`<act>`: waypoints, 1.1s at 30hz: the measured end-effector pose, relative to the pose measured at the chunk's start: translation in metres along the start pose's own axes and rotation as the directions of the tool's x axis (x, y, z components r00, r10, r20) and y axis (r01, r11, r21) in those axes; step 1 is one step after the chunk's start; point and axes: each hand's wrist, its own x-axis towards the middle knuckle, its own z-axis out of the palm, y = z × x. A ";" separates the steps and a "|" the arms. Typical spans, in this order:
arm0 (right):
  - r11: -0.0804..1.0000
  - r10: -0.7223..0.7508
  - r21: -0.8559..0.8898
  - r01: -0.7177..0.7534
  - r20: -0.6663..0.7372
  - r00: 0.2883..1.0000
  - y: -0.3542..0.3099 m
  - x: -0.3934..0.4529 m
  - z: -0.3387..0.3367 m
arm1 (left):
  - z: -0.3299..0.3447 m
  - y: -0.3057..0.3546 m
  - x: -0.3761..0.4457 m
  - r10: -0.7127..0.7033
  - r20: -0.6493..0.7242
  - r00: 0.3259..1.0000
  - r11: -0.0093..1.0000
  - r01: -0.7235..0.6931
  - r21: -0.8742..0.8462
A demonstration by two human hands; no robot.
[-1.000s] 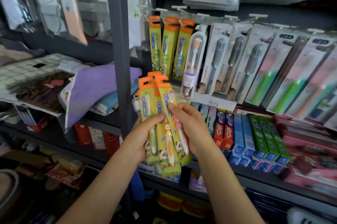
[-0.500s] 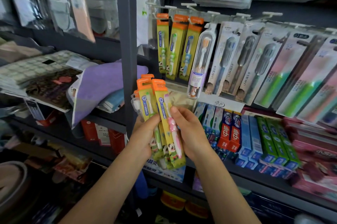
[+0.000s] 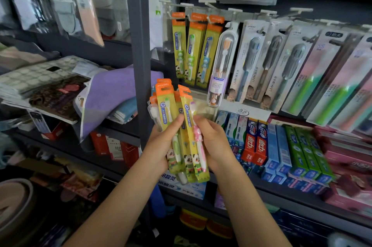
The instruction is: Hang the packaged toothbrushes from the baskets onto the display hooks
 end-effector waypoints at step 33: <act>0.995 -0.094 0.012 0.095 -0.028 0.995 -0.030 0.010 -0.001 | 0.001 0.028 0.012 0.132 0.034 0.991 0.975 -0.136 0.178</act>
